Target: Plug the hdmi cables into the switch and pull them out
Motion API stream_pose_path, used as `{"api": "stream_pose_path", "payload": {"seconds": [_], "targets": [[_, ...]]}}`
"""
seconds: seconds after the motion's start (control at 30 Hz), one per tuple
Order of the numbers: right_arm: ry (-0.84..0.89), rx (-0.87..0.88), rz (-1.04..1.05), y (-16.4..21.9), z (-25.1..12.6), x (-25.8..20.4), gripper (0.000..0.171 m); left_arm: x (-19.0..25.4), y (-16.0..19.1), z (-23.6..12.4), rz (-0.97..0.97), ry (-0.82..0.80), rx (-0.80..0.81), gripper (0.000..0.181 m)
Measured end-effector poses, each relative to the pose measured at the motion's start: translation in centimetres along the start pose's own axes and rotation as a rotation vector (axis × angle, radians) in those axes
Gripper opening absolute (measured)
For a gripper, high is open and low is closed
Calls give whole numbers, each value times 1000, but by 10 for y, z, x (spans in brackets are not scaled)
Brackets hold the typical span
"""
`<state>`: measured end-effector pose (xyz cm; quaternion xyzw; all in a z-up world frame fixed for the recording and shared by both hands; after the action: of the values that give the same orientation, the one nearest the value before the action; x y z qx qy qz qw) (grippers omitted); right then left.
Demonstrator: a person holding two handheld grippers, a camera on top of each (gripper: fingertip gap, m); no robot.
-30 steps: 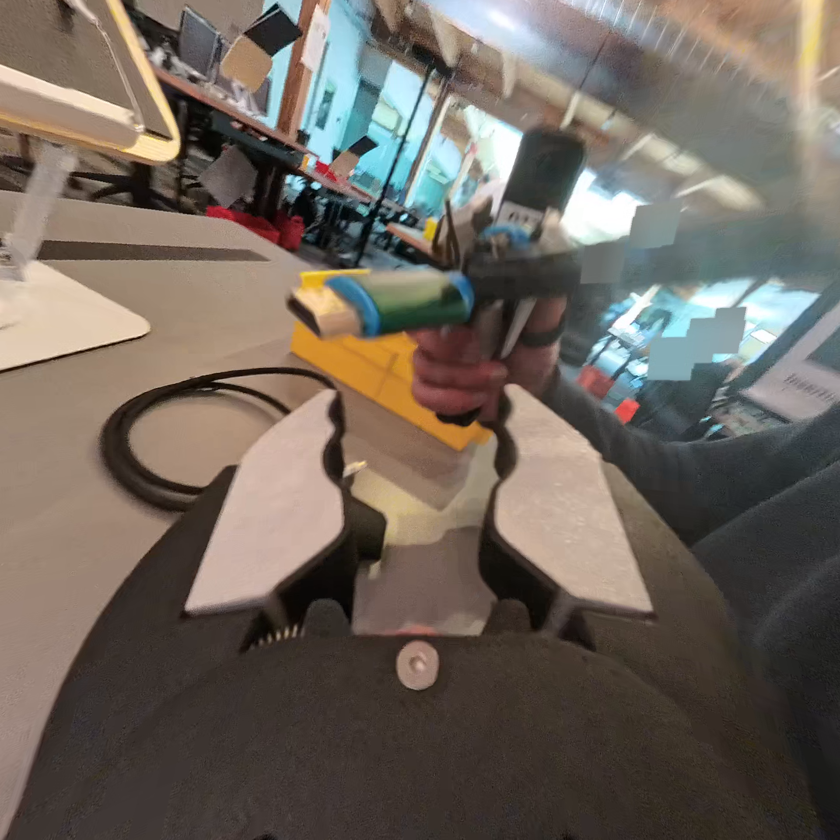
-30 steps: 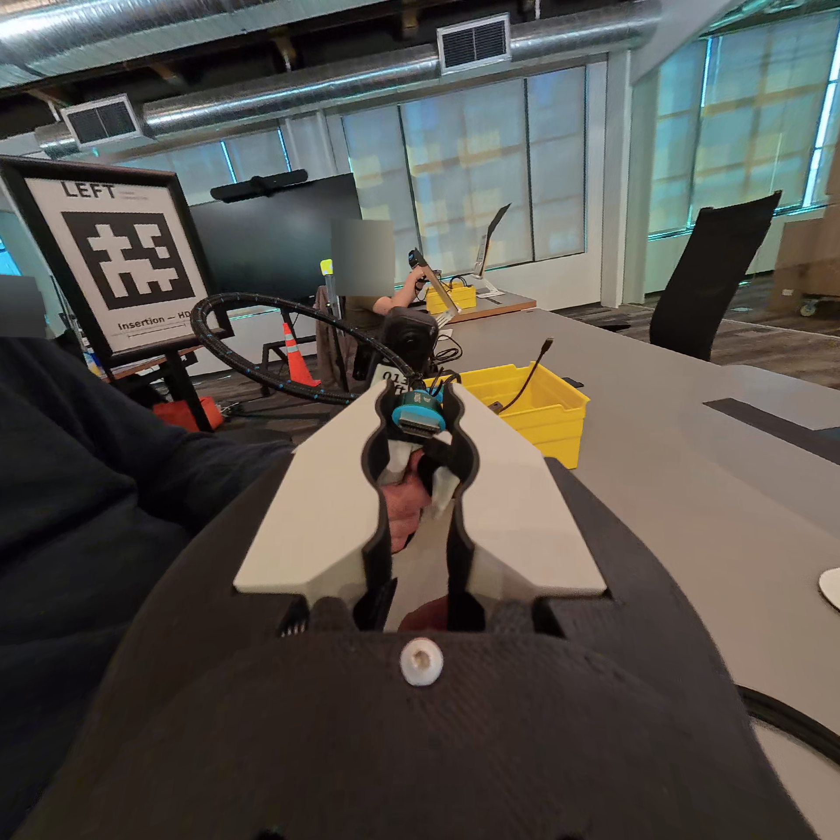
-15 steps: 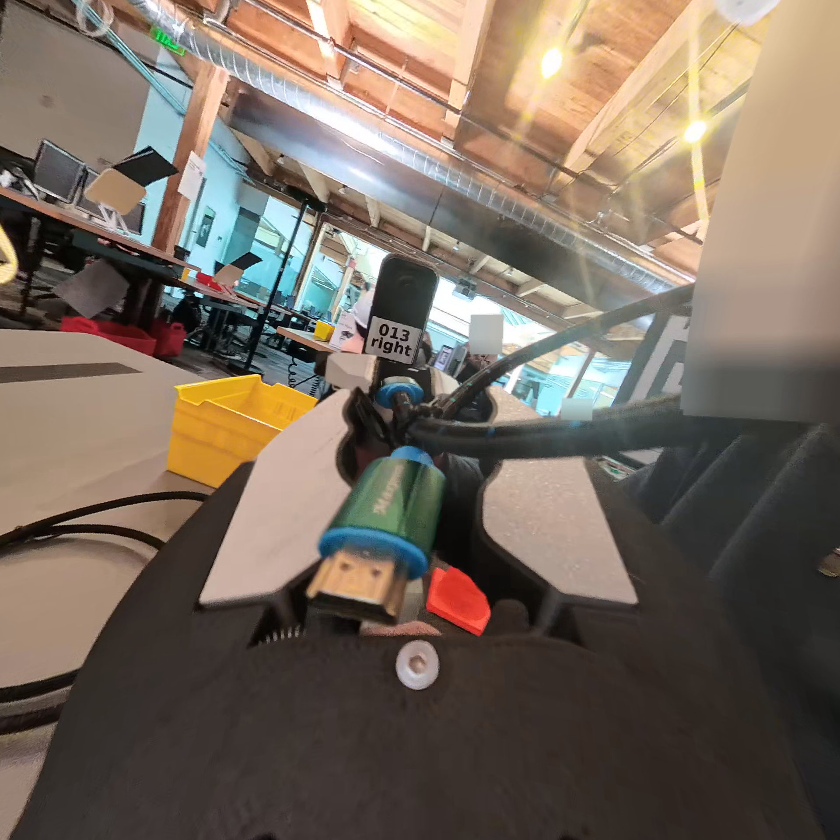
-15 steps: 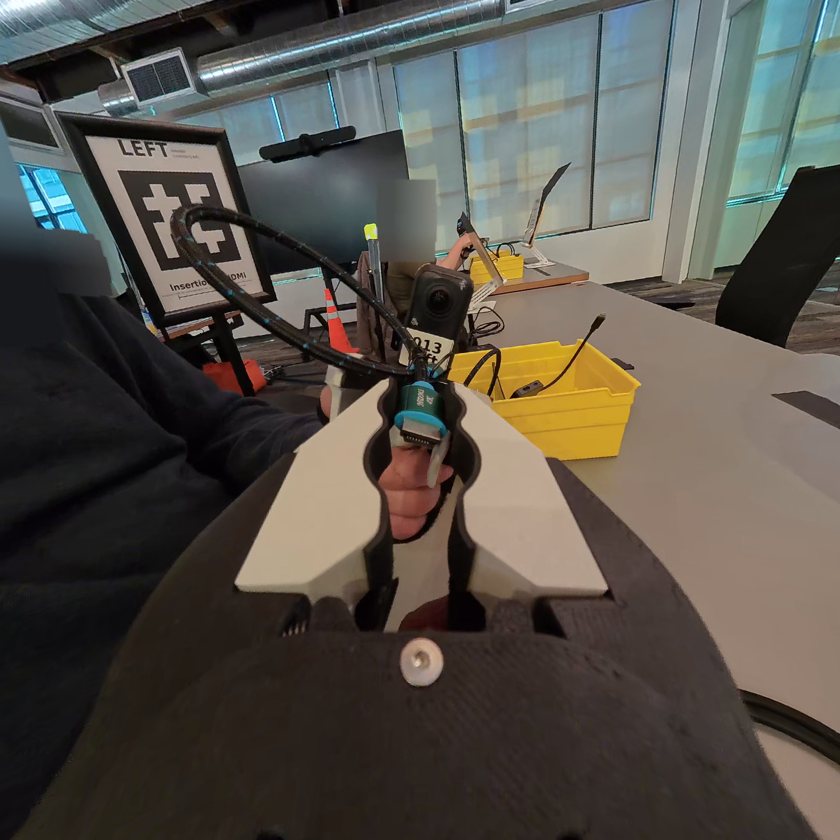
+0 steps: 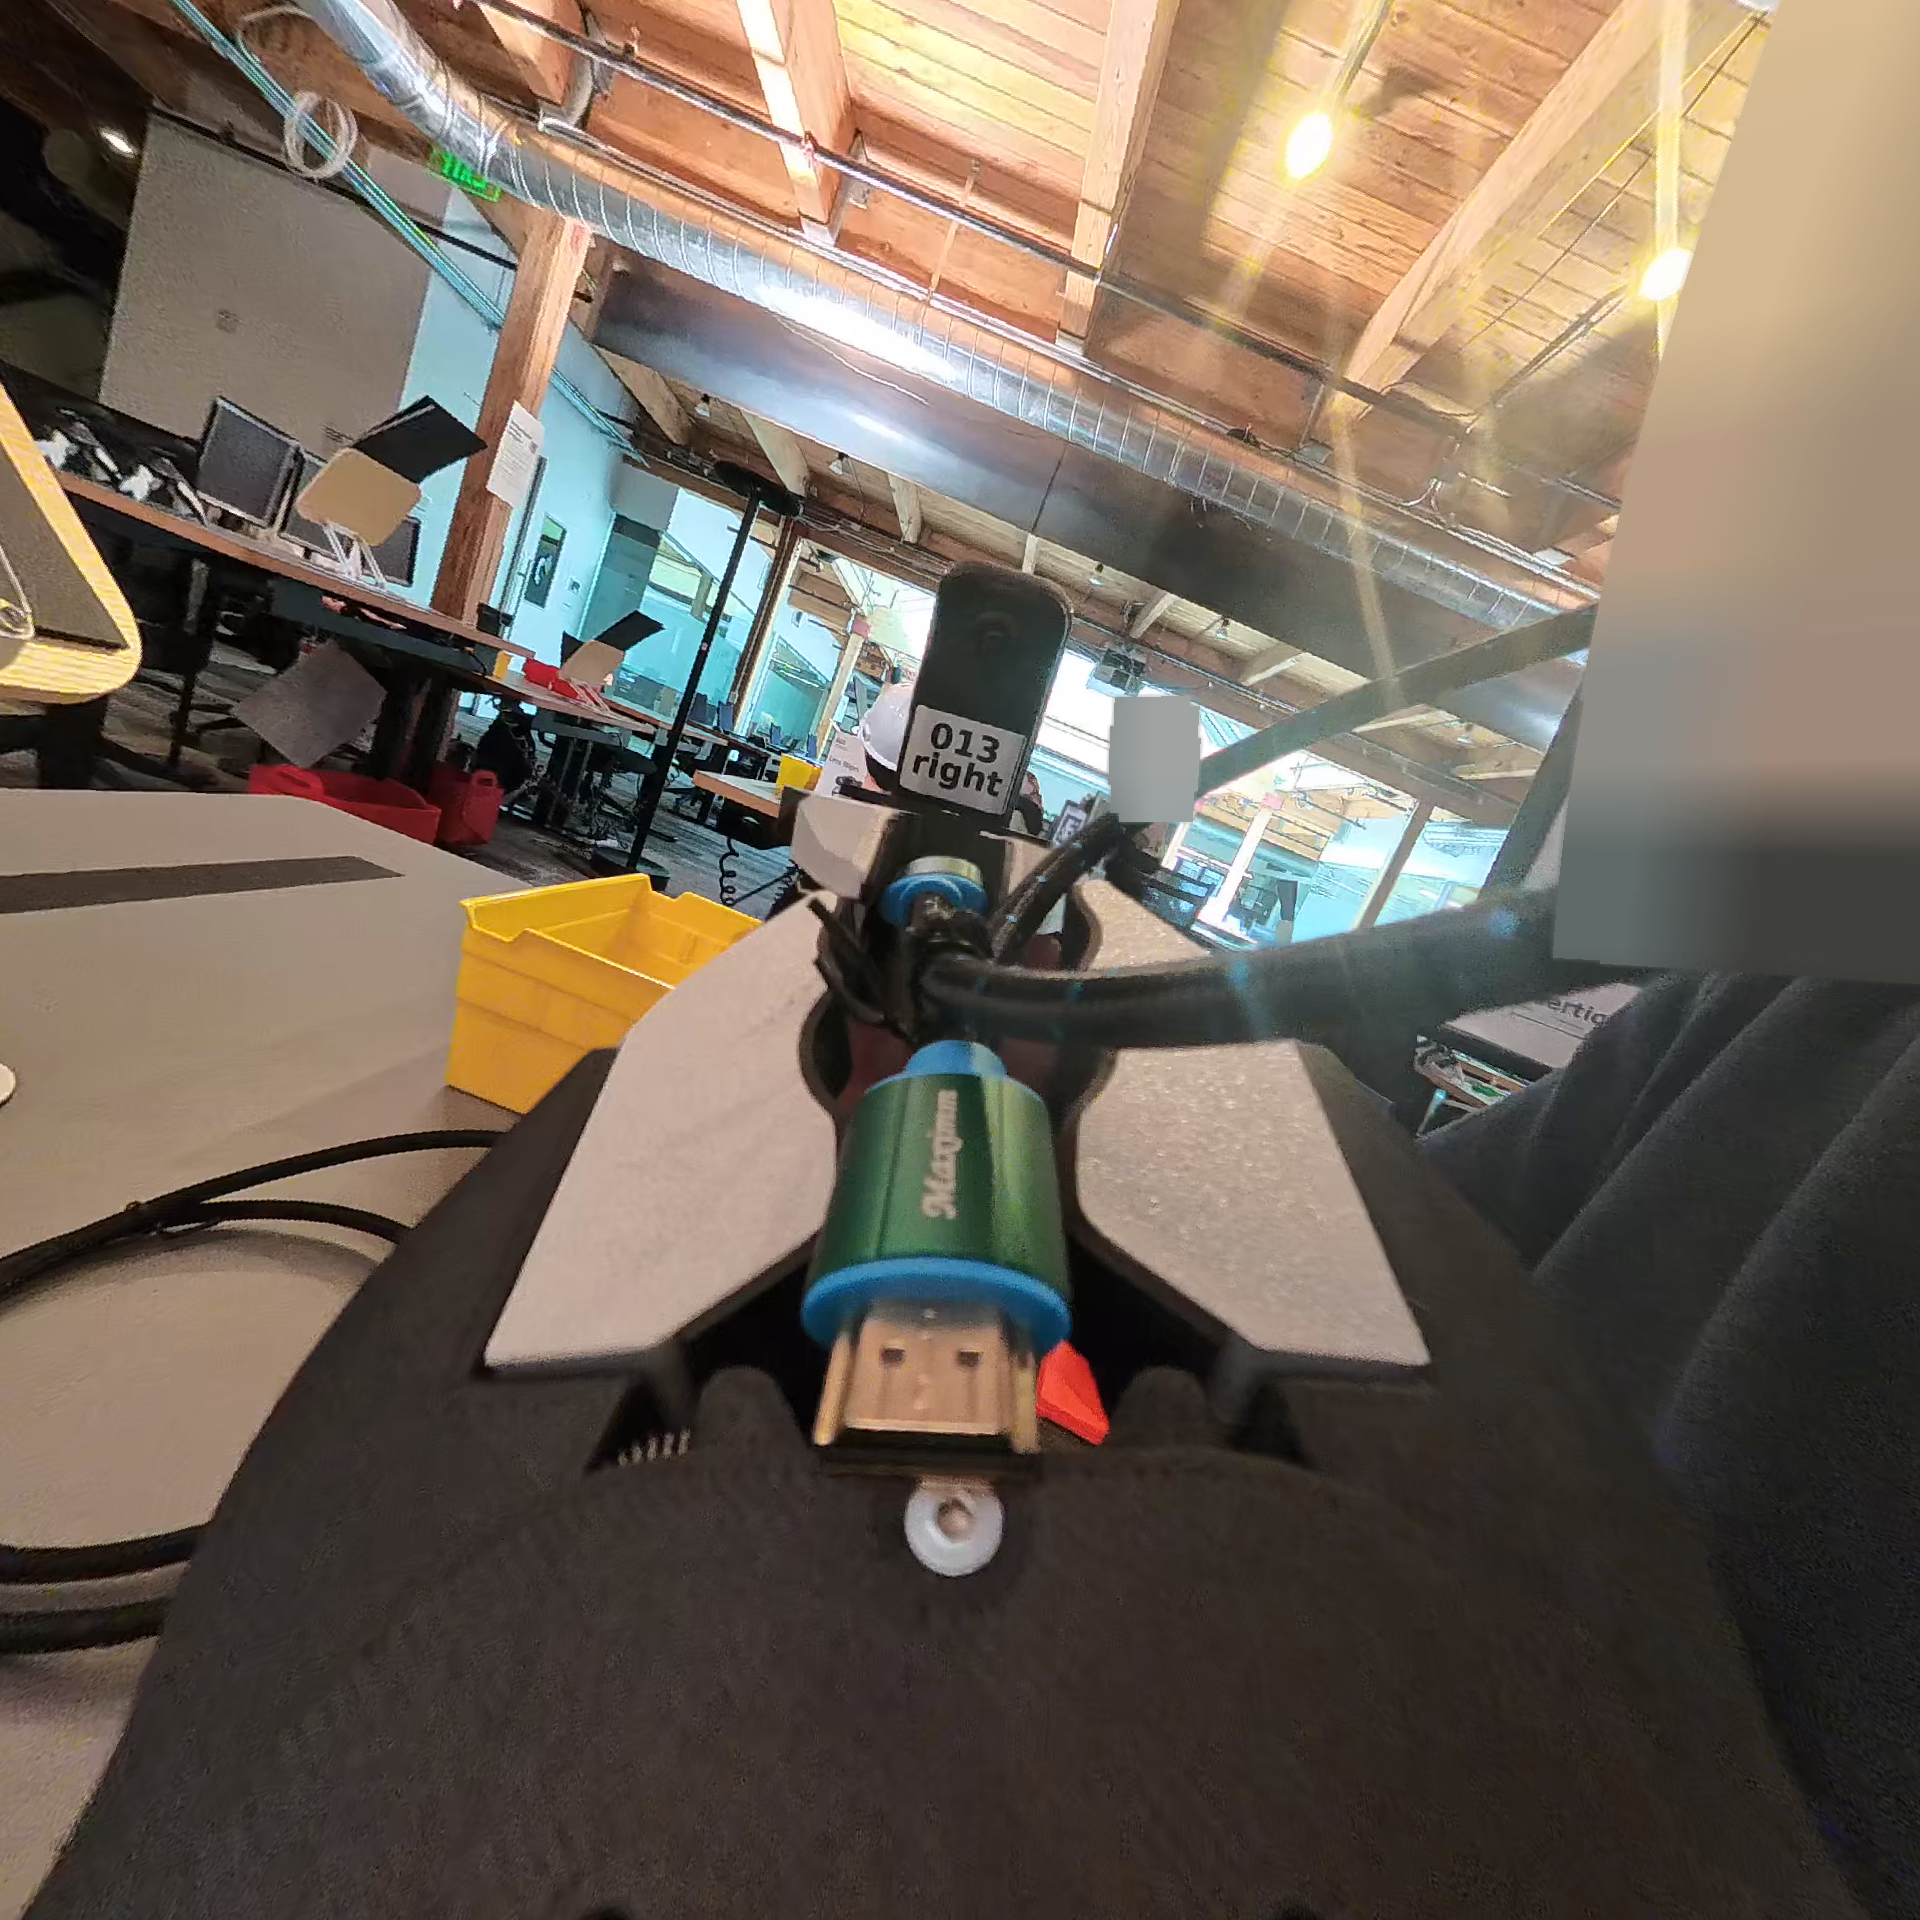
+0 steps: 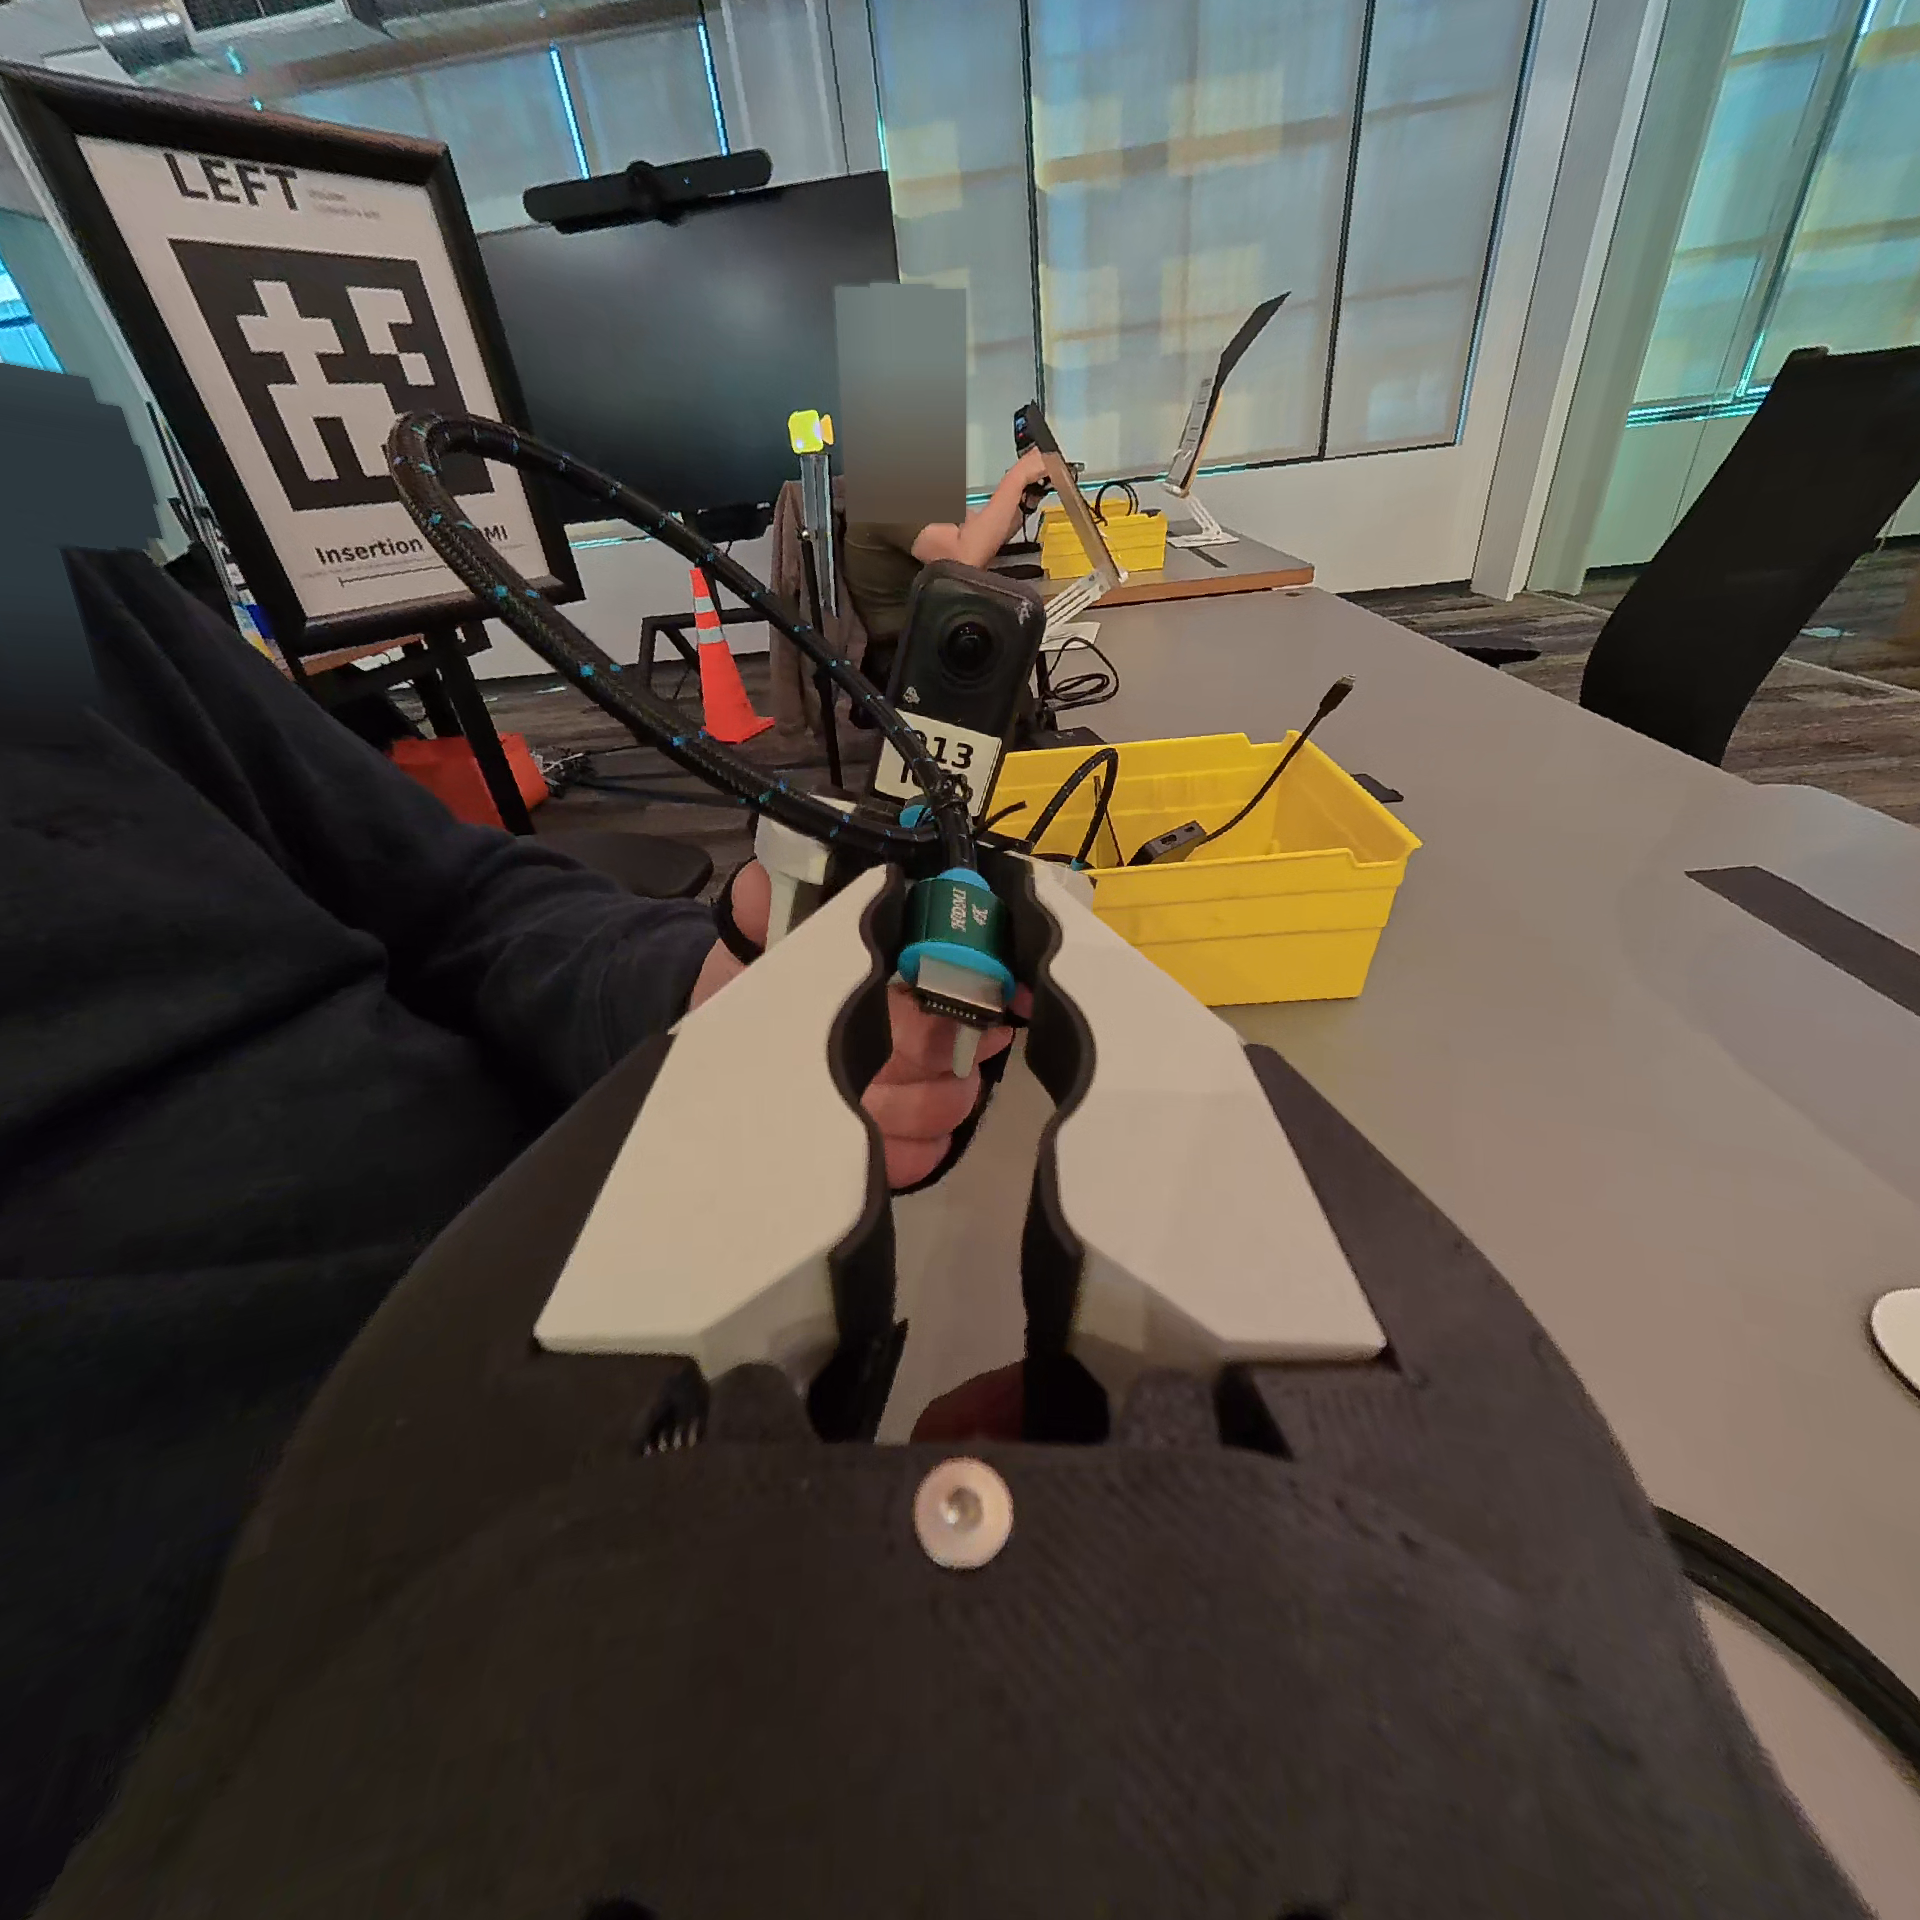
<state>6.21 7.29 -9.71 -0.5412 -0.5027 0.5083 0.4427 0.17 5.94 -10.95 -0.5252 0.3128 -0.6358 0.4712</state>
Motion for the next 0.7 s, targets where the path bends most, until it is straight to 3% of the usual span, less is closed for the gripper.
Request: {"api": "stream_pose_path", "payload": {"seconds": [0.7], "targets": [[24, -60, -52, -1, -8, -8, 18, 6, 2, 4, 40, -15, -19, 32]]}}
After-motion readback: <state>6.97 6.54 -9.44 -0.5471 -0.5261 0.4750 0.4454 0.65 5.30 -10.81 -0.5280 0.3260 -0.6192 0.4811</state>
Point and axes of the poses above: each gripper's, where its closed fingertips meet, z out along the fingers, y out of its underside, x = y × z across the jaws, the point moved 4 cm from there along -z, back along the fingers, and after that the axes turned 7 degrees about -x, right-handed, at the moved point
